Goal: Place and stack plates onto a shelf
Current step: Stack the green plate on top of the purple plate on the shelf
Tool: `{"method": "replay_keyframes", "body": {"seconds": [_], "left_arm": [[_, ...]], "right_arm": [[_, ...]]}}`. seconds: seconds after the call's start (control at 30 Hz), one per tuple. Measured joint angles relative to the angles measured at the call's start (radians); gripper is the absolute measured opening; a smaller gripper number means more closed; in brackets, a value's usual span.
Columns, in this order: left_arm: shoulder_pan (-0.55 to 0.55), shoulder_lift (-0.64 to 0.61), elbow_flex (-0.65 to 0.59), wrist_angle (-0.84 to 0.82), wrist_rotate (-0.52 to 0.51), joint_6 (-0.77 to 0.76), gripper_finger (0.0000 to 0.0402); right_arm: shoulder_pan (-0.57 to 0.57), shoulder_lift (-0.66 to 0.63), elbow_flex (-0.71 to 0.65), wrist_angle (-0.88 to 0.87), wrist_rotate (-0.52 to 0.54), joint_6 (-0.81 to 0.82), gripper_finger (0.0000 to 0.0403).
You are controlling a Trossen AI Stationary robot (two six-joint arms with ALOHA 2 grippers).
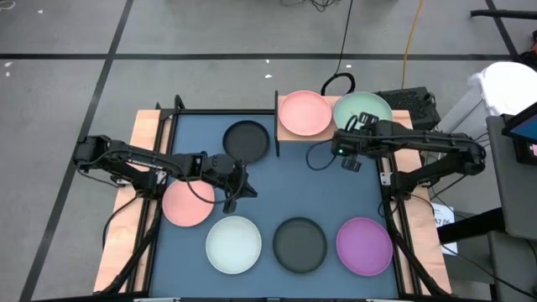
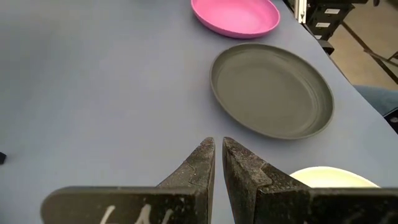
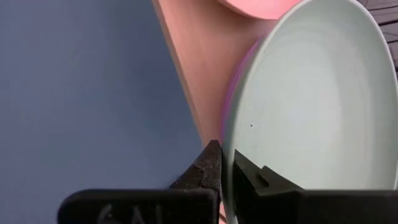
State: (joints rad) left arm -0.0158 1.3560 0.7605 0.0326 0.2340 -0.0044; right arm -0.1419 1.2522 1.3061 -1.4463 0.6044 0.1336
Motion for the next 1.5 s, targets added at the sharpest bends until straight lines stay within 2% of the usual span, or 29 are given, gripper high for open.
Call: {"method": "replay_keyframes", "body": {"seconds": [0.2, 0.63, 1.13, 1.3, 1.5], "left_arm": [[0.000, 0.000, 0.000, 0.001, 0.000, 0.000, 0.0035], [0.000, 0.000, 0.000, -0.001, 0.000, 0.000, 0.0035], [0.000, 0.000, 0.000, -0.003, 0.000, 0.001, 0.0035], [0.000, 0.000, 0.000, -0.005, 0.000, 0.001, 0.0035], [-0.001, 0.000, 0.000, -0.007, 0.000, 0.001, 0.0035]], "right_arm": [[-0.073, 0.000, -0.028, 0.108, -0.002, -0.082, 0.0003], [-0.202, 0.000, -0.131, 0.188, -0.007, -0.139, 0.0003], [-0.249, 0.000, -0.147, 0.274, -0.034, -0.183, 0.0004], [-0.262, 0.000, -0.147, 0.290, -0.107, -0.175, 0.0004], [-0.263, 0.000, -0.147, 0.304, -0.102, -0.173, 0.0004]]}}
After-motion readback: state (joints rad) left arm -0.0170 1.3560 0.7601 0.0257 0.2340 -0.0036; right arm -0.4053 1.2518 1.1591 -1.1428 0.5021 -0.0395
